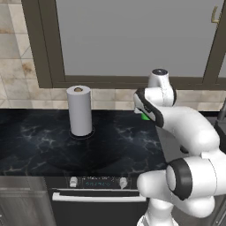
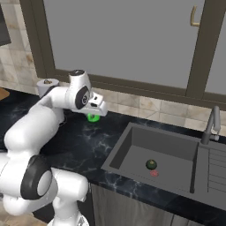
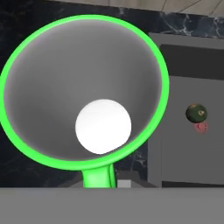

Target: Clear the mugs and bowl far away from the sink.

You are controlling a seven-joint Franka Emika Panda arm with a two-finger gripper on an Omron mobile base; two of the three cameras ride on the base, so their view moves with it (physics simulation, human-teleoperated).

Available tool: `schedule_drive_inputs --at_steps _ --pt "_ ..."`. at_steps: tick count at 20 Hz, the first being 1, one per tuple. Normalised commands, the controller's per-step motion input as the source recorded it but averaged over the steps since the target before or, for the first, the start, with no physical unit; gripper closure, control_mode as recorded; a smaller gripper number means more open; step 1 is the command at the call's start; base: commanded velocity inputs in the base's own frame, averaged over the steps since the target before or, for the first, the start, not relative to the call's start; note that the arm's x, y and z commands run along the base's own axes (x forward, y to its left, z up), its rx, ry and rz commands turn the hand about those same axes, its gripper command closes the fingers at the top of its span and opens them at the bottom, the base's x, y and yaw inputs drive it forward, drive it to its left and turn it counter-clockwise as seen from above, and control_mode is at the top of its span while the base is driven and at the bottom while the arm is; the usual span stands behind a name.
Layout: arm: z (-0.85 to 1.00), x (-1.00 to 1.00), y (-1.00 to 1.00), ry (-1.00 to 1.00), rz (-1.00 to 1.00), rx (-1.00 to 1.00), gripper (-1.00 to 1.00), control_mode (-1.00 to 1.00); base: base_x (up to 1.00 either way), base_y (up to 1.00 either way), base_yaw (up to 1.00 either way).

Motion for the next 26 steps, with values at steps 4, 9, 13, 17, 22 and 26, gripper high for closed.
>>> schedule_drive_inputs --at_steps 4,9,13,17,22,26 --pt "-0.01 -0.36 0.25 -0.04 0.0 0.01 1.0 -1.0 0.0 0.0 0.0" --pt "0.0 -0.5 0.17 -0.19 0.0 0.0 1.0 -1.0 0.0 0.0 0.0" --pt "0.0 -0.49 0.0 -0.13 0.0 0.0 1.0 -1.0 0.0 0.0 0.0" --pt "0.12 -0.71 0.0 -0.06 0.0 0.01 1.0 -1.0 0.0 0.0 0.0" --pt "0.33 -0.68 0.0 -0.01 0.0 0.0 1.0 -1.0 0.0 0.0 0.0" --pt "0.18 -0.6 0.0 -0.15 0.0 0.0 1.0 -1.0 0.0 0.0 0.0"
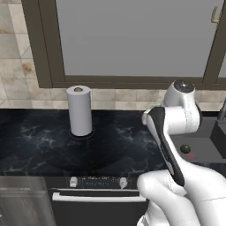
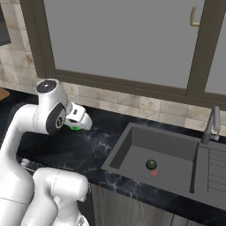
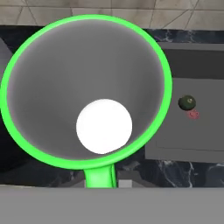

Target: Clear the mugs and bowl far away from the sink.

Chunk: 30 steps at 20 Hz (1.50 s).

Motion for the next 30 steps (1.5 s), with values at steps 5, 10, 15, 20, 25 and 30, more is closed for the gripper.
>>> schedule_drive_inputs --at_steps 5,10,15,20,25,30 --pt "0.11 -0.5 0.02 -0.07 0.0 0.0 1.0 -1.0 0.0 0.0 0.0" --pt "0.0 0.0 0.0 0.0 0.0 0.0 1.0 1.0 -0.66 -0.04 0.02" --pt "0.0 0.0 0.0 0.0 0.0 0.0 1.0 1.0 -0.91 -0.08 0.16" --pt "0.0 0.0 0.0 0.0 0.0 0.0 1.0 1.0 -0.97 0.0 0.37" --pt "0.0 0.0 0.0 0.0 0.0 0.0 1.0 1.0 -0.97 -0.18 0.56" --pt "0.0 0.0 0.0 0.0 0.0 0.0 1.0 1.0 -0.41 -0.04 0.94"
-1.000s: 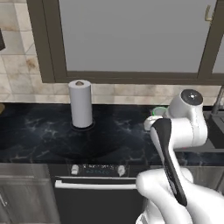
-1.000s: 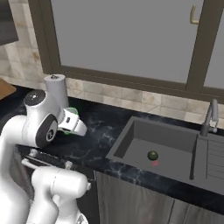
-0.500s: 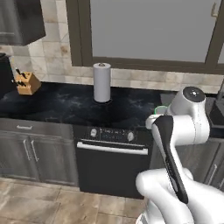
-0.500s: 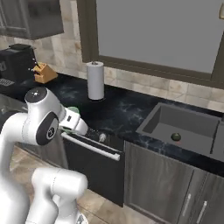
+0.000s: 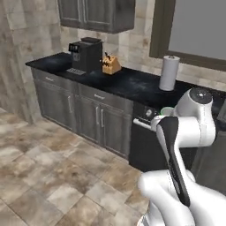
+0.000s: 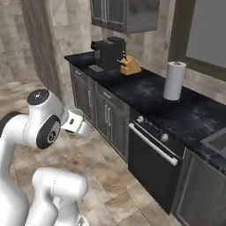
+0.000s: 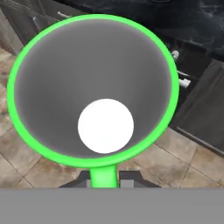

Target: Clear the mugs and bowl far away from the sink.

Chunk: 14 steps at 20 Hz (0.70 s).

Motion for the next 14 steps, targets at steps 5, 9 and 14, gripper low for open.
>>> schedule_drive_inputs --at_steps 5,9,14 --pt "0.0 0.0 0.0 0.0 0.0 0.0 1.0 1.0 0.0 0.0 1.0" --pt "0.0 0.0 0.0 0.0 0.0 0.0 1.0 1.0 0.0 0.0 1.0" --pt "0.0 0.0 0.0 0.0 0.0 0.0 1.0 1.0 0.0 0.0 1.0"
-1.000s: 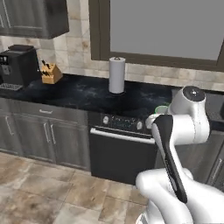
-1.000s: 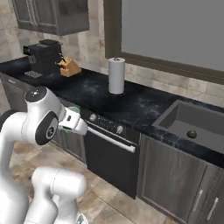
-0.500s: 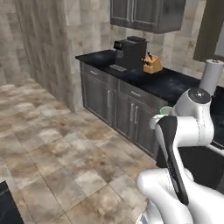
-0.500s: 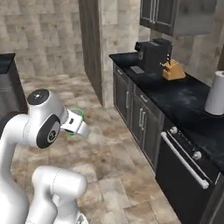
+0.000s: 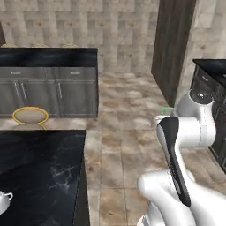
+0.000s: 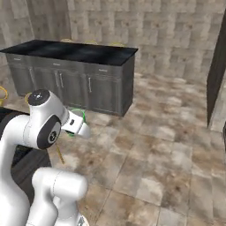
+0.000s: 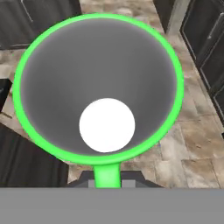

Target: Clear the mugs and bowl far away from the sink.

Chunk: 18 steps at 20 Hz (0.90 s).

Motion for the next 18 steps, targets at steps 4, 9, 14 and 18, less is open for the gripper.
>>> schedule_drive_inputs --at_steps 4,9,14,18 --pt "0.0 0.0 0.0 0.0 0.0 0.0 1.0 1.0 0.0 0.0 1.0" --pt "0.0 0.0 0.0 0.0 0.0 0.0 1.0 1.0 0.0 0.0 1.0" --pt "0.0 0.0 0.0 0.0 0.0 0.0 1.0 1.0 0.05 -0.11 0.93" --pt "0.0 0.0 0.0 0.0 0.0 0.0 1.0 1.0 0.93 -0.52 0.56"
